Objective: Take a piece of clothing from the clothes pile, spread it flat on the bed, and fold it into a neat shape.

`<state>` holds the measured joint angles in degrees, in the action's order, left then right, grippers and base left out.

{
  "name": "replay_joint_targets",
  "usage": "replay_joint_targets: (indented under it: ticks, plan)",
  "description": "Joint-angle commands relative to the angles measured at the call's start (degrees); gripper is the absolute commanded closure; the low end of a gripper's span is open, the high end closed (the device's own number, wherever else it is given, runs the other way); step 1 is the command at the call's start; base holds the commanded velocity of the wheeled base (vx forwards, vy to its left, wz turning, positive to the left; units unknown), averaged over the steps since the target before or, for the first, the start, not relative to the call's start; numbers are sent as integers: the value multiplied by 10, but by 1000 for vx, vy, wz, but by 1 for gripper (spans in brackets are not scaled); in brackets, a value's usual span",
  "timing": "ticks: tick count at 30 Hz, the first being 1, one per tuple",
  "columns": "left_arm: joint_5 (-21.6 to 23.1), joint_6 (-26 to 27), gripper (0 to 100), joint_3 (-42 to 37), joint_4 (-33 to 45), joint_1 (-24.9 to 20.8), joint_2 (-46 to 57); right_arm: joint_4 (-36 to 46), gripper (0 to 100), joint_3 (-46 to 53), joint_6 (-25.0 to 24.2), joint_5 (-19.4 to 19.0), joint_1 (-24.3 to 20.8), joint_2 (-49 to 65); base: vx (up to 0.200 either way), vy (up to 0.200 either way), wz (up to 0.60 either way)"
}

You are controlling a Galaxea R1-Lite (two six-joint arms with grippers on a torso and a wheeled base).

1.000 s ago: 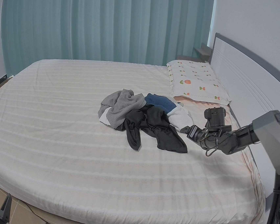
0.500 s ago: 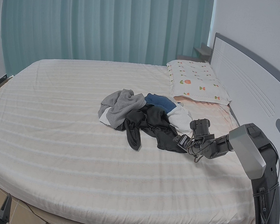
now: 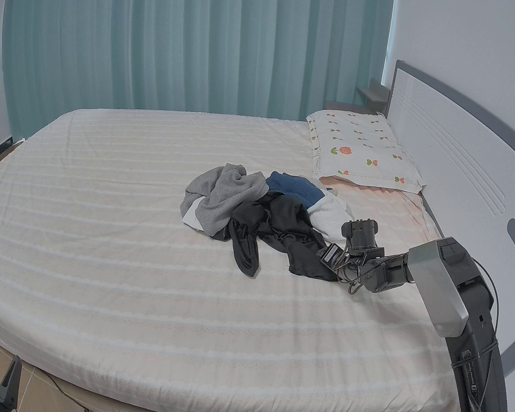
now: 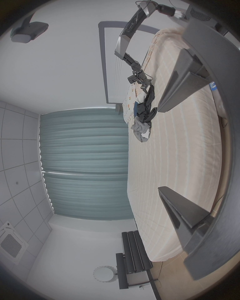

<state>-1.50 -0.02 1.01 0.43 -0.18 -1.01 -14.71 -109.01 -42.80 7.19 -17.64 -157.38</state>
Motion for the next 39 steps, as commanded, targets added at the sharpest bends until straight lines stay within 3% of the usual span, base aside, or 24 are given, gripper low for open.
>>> replay_joint_targets:
  ticks: [1, 11, 12, 14, 15, 21, 23, 25, 27, 29, 34, 39]
  plan:
    - [0, 0, 0, -10, 0, 0, 10, -1, 100, -4, -1, 1, -3, -9, 0, 0, 0]
    - [0, 1, 0, -10, -1, 0, 10, -15, 100, 129, -50, -25, -9, 95, 0, 0, 0]
    - [1, 2, 0, -10, -1, 0, 10, -51, 100, 223, -62, -72, -8, 163, 0, 0, 0]
    - [3, 1, 0, -10, -1, 0, 10, -77, 100, 271, -62, -92, -7, 196, 0, 0, 0]
    - [3, -1, 0, -10, -1, 0, 10, -127, 100, 350, -63, -123, -6, 245, 0, 0, 0]
    - [4, -5, 0, -10, 0, 0, 10, -262, 100, 556, -63, -182, -13, 376, 0, 0, 0]
    - [3, -5, 0, -10, 0, 0, 10, -276, 100, 581, -63, -189, -15, 395, 0, 0, 0]
    - [0, -49, 0, 60, -52, -3, 2, -333, 100, 671, -63, -219, -20, 464, 0, 0, 0]
    - [4, -89, 0, 129, -58, -6, -29, -352, 100, 696, -63, -233, -20, 487, 0, 0, 0]
    - [4, -88, 0, 183, -32, -5, -97, -380, 100, 732, -67, -252, -20, 527, 0, 0, 0]
    - [25, -59, 0, 170, -25, -17, -196, -413, 100, 771, -89, -259, -20, 594, 0, 0, 0]
    - [98, -50, 0, 162, -30, -25, -297, -416, 100, 802, -90, -266, -33, 666, 0, 0, 0]
